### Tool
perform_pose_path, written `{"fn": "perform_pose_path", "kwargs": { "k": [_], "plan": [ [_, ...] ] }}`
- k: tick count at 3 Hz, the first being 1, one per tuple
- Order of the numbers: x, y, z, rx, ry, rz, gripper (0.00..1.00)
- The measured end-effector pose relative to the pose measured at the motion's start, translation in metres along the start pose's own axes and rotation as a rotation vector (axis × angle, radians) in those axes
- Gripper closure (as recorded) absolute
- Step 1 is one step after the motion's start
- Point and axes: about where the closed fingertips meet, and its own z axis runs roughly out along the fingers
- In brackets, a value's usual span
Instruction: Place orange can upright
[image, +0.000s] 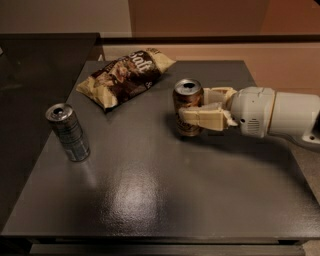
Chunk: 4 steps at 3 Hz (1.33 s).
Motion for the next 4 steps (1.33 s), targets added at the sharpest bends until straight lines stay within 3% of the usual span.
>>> {"fn": "perform_pose_path", "kwargs": {
  "k": [1,2,4],
  "plan": [
    [0.015,-0.003,0.003,-0.006,-0.02,0.01,1.0],
    [0.028,-0.009,0.002,-0.007,-0.069,0.026,0.83],
    [0.041,-0.016,-0.004,-0.023,-0.132,0.029,0.36]
  ]
}}
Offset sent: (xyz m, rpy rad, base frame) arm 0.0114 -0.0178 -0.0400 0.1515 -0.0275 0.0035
